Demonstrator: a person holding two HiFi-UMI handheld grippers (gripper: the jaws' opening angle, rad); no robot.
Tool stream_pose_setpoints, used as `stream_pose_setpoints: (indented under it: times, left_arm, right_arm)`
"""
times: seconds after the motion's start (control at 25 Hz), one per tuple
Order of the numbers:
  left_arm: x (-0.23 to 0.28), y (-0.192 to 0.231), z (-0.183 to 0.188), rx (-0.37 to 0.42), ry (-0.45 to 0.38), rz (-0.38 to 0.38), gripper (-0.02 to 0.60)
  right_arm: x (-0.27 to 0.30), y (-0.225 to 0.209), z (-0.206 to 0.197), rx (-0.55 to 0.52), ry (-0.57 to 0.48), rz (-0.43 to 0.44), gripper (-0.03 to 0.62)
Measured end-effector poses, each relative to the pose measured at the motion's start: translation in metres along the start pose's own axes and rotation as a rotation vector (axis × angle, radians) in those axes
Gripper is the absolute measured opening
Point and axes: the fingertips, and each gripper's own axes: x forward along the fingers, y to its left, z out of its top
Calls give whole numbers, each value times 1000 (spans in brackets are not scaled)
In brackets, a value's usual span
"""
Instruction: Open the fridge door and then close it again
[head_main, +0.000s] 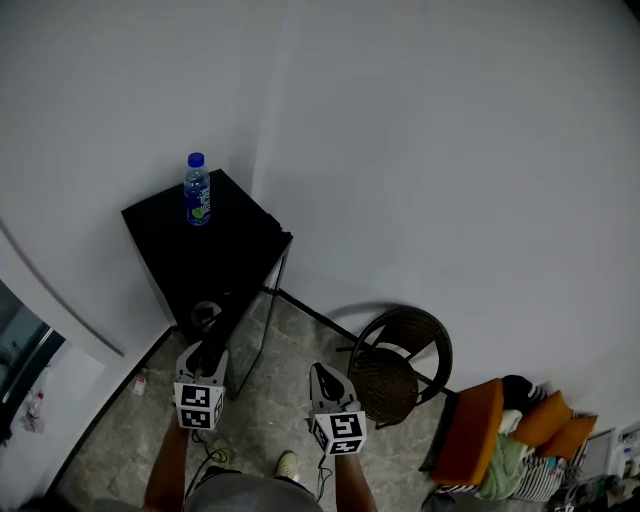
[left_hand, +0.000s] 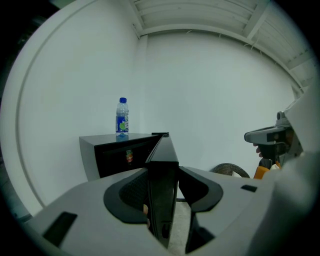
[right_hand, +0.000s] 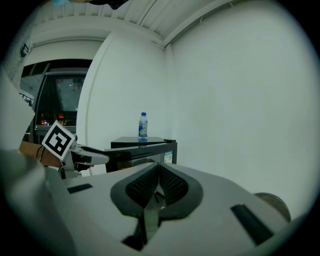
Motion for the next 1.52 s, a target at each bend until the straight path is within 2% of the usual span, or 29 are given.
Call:
stream_pose_setpoints:
  times: [0.96,1.52]
  left_arm:
    - [-6,-54,1,-10,-4,7,189]
    - [-8,-85,0,-16,-12,-23,189]
  right_arm:
    - [-38,-40,-13,12,-5,7,25]
    - [-61,-59,-19,11,-6,-13,25]
